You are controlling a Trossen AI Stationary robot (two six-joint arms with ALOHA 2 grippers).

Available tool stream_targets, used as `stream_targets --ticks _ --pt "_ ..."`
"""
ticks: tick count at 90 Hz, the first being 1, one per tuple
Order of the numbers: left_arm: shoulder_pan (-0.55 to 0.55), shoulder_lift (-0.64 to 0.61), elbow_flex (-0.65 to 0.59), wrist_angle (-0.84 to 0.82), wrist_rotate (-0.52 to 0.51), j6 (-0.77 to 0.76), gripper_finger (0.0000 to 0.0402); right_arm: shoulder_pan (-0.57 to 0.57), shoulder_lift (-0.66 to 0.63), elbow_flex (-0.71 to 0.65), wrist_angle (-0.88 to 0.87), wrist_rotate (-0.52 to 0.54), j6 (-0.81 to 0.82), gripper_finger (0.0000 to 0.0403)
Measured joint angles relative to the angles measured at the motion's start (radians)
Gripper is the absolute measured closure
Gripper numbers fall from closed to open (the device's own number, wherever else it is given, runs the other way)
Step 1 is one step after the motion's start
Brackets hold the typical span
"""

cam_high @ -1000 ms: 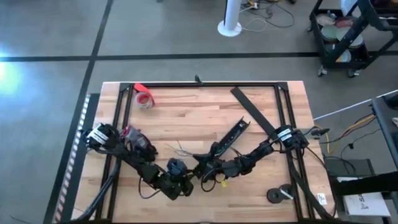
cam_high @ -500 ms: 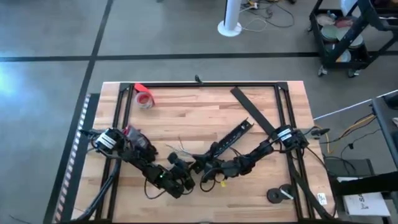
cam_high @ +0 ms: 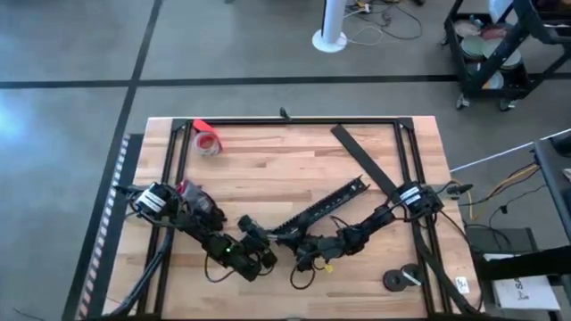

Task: Ziptie cables
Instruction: Put the zip-tied cables into the black cable duct

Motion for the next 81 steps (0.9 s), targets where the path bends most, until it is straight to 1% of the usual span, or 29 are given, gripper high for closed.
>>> stream_targets --ticks 21,28,45,51,61,73,81 --pt "0.000 -0.003 -0.001 -0.005 0.008 0.025 0.0400 -0.025 -0.003 0.004 -0.042 -0.084 -0.006 0.0403" --pt "0.000 -0.010 -0.001 -0.019 0.016 0.032 0.0400 -0.031 -0.004 0.014 -0.080 -0.100 0.004 0.0403" --pt "0.000 -0.035 -0.002 -0.057 0.029 0.108 0.0401 -0.036 -0.014 0.056 -0.208 -0.091 0.135 0.0400" --pt "0.000 -0.039 -0.003 -0.058 0.028 0.151 0.0401 -0.039 -0.027 0.069 -0.253 -0.095 0.197 0.0388" --pt "0.000 -0.042 -0.003 -0.061 0.026 0.189 0.0401 -0.051 -0.054 0.093 -0.349 -0.119 0.296 0.0351" --pt "0.000 -0.043 -0.003 -0.063 0.025 0.230 0.0401 -0.083 -0.082 0.148 -0.513 -0.224 0.444 0.0305" --pt "0.000 -0.044 -0.003 -0.061 0.025 0.251 0.0401 -0.100 -0.088 0.188 -0.601 -0.281 0.523 0.0286"
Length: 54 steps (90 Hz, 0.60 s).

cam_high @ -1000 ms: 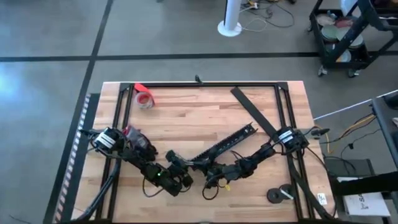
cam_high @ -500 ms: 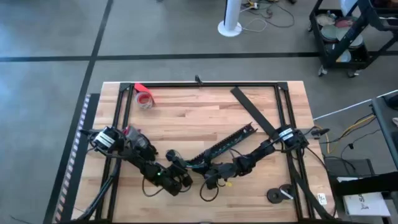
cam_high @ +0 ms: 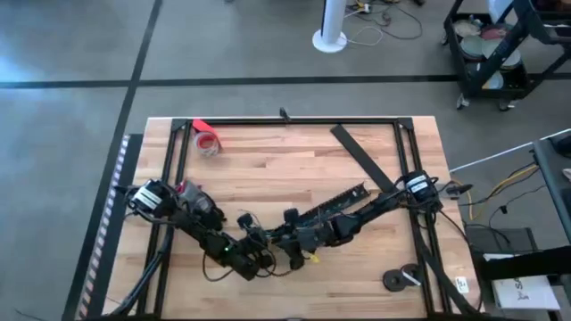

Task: Ziptie cables
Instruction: Put the zip-tied cables into the black cable duct

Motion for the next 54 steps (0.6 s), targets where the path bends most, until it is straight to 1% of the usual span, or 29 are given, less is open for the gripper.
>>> stream_targets --ticks 20,35,46,54 --pt "0.001 -0.001 0.002 -0.016 0.001 0.007 0.0401 -0.009 -0.025 0.098 -0.258 -0.120 0.074 0.0261" --pt "0.000 -0.001 0.002 -0.023 -0.003 0.008 0.0401 -0.014 -0.040 0.184 -0.438 -0.121 0.109 0.0239" --pt "0.001 -0.001 0.000 -0.024 -0.003 0.008 0.0401 -0.014 -0.040 0.228 -0.514 -0.123 0.115 0.0226" --pt "0.001 -0.001 -0.001 -0.024 -0.004 0.008 0.0401 -0.021 -0.046 0.265 -0.582 -0.174 0.158 0.0217"
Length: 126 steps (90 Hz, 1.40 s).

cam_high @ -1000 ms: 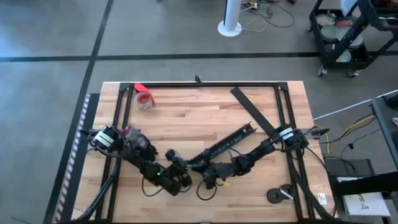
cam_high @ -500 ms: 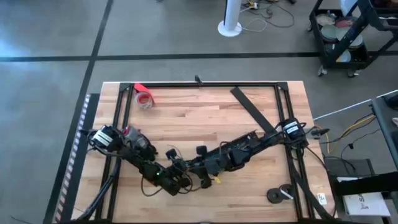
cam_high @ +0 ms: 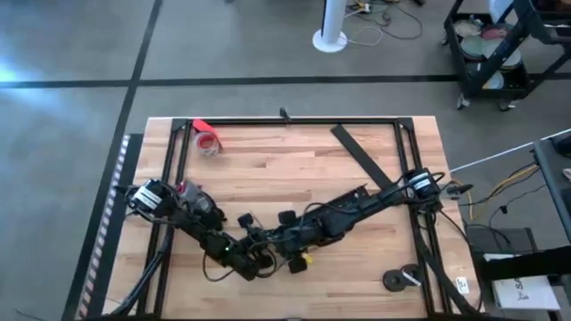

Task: Ziptie cables
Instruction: Put the zip-tied cables into the black cable duct

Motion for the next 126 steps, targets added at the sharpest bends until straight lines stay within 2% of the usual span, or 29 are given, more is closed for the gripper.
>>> stream_targets --ticks 16,41,59,72,96,126 --pt "0.000 0.000 -0.001 0.000 0.000 0.001 0.0402 -0.027 -0.002 0.037 -0.098 -0.124 0.057 0.0200" --pt "0.000 0.000 -0.001 -0.001 0.000 0.002 0.0402 -0.036 -0.004 0.105 -0.270 -0.132 0.013 0.0180" --pt "0.000 0.000 -0.001 -0.001 0.000 0.003 0.0402 -0.037 -0.017 0.151 -0.357 -0.132 -0.010 0.0181" --pt "0.000 0.000 -0.001 -0.001 -0.001 0.003 0.0402 -0.036 -0.036 0.153 -0.342 -0.120 -0.009 0.0189" --pt "0.000 0.001 -0.002 -0.001 -0.001 0.003 0.0401 -0.033 0.026 0.097 -0.146 -0.113 0.055 0.0195" --pt "0.002 -0.011 -0.003 -0.008 0.016 0.035 0.0402 -0.030 0.100 0.076 -0.089 -0.113 0.096 0.0145"
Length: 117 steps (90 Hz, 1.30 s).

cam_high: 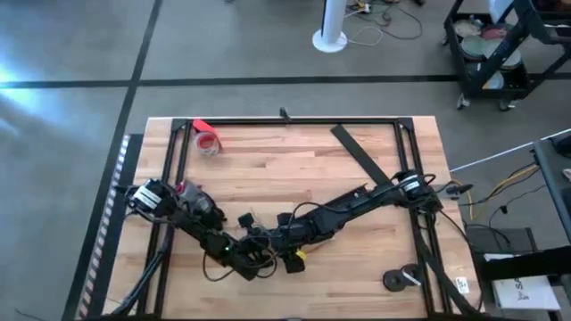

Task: Ziptie cables
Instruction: Put the zip-tied cables into the black cable duct

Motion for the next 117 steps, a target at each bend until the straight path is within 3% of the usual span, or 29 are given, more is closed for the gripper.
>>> stream_targets --ticks 26,55,75,86,91,97,107,117 --pt "-0.002 -0.046 -0.003 -0.068 0.038 0.007 0.0365 -0.002 0.009 -0.012 0.002 0.006 -0.032 0.0102" --pt "-0.012 -0.172 -0.003 -0.195 0.206 -0.003 0.0269 -0.004 0.009 -0.073 0.062 0.018 -0.038 0.0089" --pt "-0.022 -0.339 0.000 -0.468 0.453 -0.182 0.0231 -0.006 0.009 -0.084 0.086 0.027 -0.041 0.0089" --pt "-0.075 -0.453 0.031 -0.715 0.511 -0.364 0.0237 -0.006 0.009 -0.085 0.101 0.028 -0.048 0.0089" --pt "-0.112 -0.496 0.044 -0.812 0.472 -0.449 0.0244 -0.006 0.009 -0.086 0.105 0.029 -0.049 0.0089" --pt "-0.169 -0.544 0.051 -0.826 0.327 -0.518 0.0254 -0.006 0.009 -0.086 0.114 0.028 -0.050 0.0089" --pt "-0.262 -0.573 0.045 -0.712 0.009 -0.523 0.0272 -0.006 0.001 -0.086 0.123 0.026 -0.059 0.0089" --pt "-0.281 -0.537 0.029 -0.549 -0.130 -0.450 0.0286 -0.006 -0.005 -0.077 0.125 0.026 -0.078 0.0089"
